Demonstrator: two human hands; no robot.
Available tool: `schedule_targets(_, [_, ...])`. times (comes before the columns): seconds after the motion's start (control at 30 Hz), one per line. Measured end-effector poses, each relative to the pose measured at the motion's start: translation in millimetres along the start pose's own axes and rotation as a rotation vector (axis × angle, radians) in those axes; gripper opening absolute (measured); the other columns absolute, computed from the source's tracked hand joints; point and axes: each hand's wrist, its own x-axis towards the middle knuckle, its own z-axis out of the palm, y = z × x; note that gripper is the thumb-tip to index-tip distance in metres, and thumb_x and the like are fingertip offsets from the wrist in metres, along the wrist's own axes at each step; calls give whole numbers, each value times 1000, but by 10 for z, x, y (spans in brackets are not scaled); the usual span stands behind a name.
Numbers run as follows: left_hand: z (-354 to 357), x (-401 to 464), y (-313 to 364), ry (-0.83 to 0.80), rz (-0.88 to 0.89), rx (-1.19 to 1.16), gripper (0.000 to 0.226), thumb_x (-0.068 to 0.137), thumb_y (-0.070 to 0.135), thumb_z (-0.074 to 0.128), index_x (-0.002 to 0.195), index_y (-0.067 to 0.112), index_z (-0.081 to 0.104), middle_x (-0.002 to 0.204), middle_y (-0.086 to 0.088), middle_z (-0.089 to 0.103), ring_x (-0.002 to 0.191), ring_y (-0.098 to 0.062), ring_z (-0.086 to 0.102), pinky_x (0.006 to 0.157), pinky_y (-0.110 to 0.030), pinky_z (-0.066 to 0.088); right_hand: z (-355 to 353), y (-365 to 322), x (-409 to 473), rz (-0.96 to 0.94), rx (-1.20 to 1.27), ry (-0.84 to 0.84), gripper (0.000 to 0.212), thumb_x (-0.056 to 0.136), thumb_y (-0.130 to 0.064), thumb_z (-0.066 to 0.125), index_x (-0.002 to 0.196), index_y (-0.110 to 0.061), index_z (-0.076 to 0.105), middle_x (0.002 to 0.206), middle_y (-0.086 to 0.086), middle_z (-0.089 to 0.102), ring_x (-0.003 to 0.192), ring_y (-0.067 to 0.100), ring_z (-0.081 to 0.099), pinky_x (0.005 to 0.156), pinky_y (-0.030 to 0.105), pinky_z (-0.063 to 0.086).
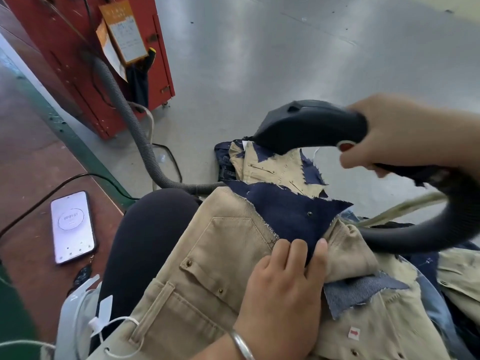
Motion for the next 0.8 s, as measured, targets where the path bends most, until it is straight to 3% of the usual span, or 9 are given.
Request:
schedule_targets(0.07, [12, -3, 2, 2, 2, 11, 55, 71, 22, 48, 123, 10, 63, 85, 0, 58, 70, -20, 54, 55, -28, 46, -73, 63, -260, 25, -26, -46, 21, 57, -29, 68, 76, -26, 61, 42, 3, 62, 31, 18, 58, 32, 32, 48])
schedule_targets(0.17, [30, -1, 21, 13, -6, 37, 53, 70, 19, 48, 118, 5, 66, 83, 0, 61, 69, -20, 56, 55, -27, 47, -13, 117, -561, 80, -108, -137, 38, 51, -33, 73, 82, -50, 59, 43, -6, 62, 31, 10, 56, 40, 33, 52])
schedule_targets(0.3, [48, -6, 41, 26, 14, 75, 49, 71, 19, 46, 112, 4, 69, 80, -2, 61, 67, -21, 55, 52, -26, 44, 183, 161, -579, 89, -259, -257, 26, 49, -43, 63, 74, -36, 60, 57, -22, 63, 43, 2, 58, 44, 24, 47])
schedule_targets(0.43, [67, -12, 50, 31, 6, 96, 46, 75, 19, 46, 113, 5, 68, 81, -2, 59, 68, -20, 54, 52, -27, 43, 245, 79, -332, 67, -144, -324, 16, 70, -18, 71, 77, -25, 59, 43, -7, 61, 32, 10, 57, 35, 19, 41])
schedule_targets(0.67, [69, -18, 60, 13, 11, 96, 45, 78, 20, 45, 115, 6, 66, 86, -1, 60, 72, -20, 55, 57, -29, 48, 247, -225, 325, 54, -98, -211, 18, 75, -8, 73, 90, -5, 63, 53, 9, 65, 39, 21, 58, 44, 28, 50])
schedule_targets(0.8, [53, -25, 42, -12, 15, 96, 49, 78, 22, 41, 118, 7, 65, 88, -1, 59, 73, -20, 55, 57, -28, 47, -51, -263, 414, 21, -62, -105, 17, 75, -6, 74, 85, -8, 60, 44, 6, 62, 35, 21, 59, 39, 26, 48])
